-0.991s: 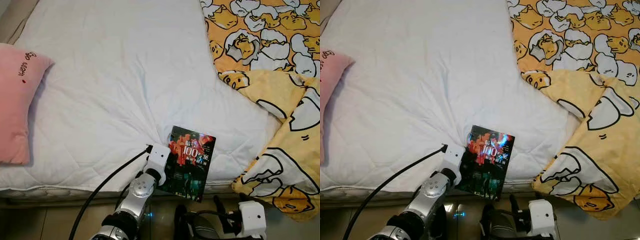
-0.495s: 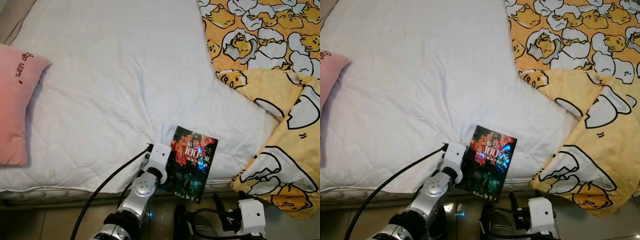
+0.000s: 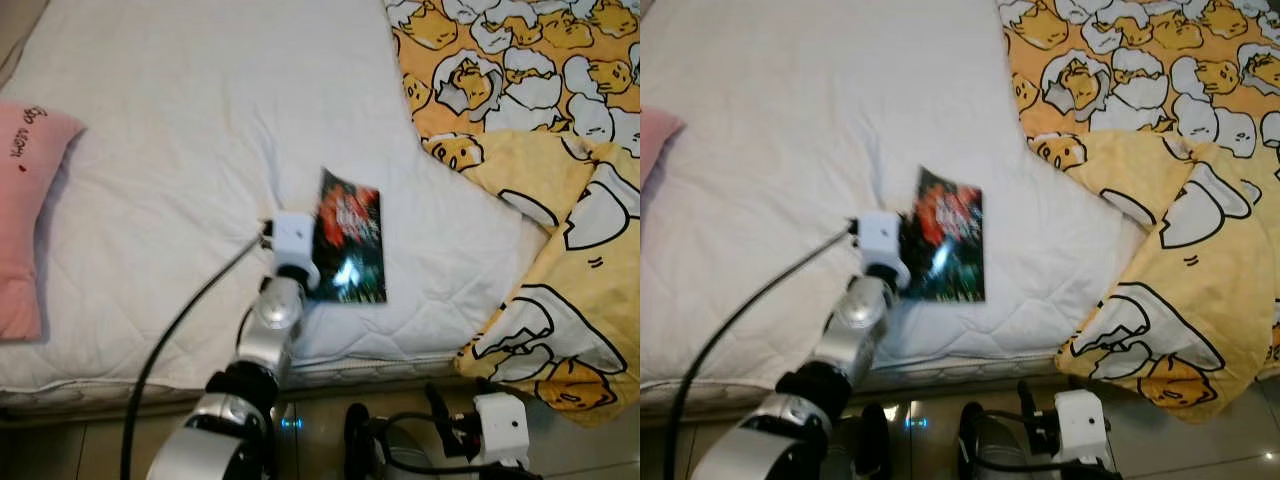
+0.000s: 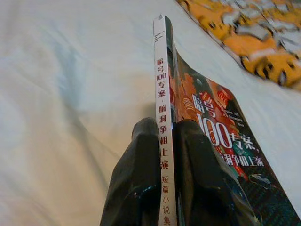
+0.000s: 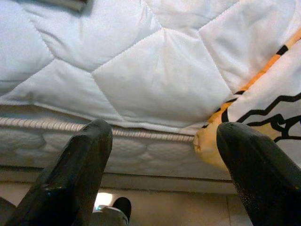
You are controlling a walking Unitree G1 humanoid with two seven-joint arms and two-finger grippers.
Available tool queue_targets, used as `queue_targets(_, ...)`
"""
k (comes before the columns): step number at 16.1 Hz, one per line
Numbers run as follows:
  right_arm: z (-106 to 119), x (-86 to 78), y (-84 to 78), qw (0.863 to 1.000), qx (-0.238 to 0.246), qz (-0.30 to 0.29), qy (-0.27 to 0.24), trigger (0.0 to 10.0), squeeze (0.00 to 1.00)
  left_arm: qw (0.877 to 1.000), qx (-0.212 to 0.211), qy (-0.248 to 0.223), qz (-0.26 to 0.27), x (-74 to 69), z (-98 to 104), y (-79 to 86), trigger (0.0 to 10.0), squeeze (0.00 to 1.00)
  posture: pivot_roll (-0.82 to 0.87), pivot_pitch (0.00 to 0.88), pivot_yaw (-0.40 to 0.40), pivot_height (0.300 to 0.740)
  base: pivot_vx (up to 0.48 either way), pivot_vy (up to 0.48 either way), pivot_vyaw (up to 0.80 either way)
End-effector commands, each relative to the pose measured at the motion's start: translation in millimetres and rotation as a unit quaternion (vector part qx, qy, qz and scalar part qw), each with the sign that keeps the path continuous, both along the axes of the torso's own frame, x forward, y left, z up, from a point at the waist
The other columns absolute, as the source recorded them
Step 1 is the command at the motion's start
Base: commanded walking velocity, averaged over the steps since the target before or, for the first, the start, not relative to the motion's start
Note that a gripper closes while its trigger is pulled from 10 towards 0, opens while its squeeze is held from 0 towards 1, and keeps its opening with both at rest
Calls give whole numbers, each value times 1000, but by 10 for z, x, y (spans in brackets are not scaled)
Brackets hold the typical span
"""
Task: Clean up the room
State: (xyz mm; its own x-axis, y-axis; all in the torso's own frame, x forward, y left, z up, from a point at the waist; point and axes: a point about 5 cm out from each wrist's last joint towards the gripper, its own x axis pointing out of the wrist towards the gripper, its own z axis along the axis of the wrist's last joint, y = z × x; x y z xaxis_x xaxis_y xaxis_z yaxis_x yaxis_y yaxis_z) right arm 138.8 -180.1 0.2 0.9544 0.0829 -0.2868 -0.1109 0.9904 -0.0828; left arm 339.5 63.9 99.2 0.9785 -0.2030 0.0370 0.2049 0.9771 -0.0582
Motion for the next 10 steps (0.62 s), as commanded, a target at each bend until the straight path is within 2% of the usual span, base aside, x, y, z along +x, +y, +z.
queue_targets(1,-68,-79,-38,1000,-8,-3,25,10000,0,1000,-10,-14,3,26,87,-8,0,0,-90,264,-55,740,0,0,0)
queue_targets(4,-59,-16,-70,1000,-11,-4,19,10000,0,999,-25,-47,-3,94,303,65,0,0,-80,243,-52,740,0,0,0)
queue_targets(5,-13,97,-70,1000,-6,-9,4,10000,0,997,-34,-66,-15,108,425,81,0,0,-72,215,-46,740,0,0,0)
queue_targets(6,-4,136,-71,1000,-4,-11,0,10000,0,997,-35,-69,-18,115,446,81,0,0,-70,208,-44,740,0,0,0)
queue_targets(8,128,448,-76,999,15,-30,-38,10000,0,994,-18,-105,-32,188,672,129,0,0,-60,133,-26,740,0,0,0)
queue_targets(10,367,809,-100,993,40,-59,-94,10000,0,989,26,-131,-61,266,875,145,0,0,-29,24,-6,740,0,0,0)
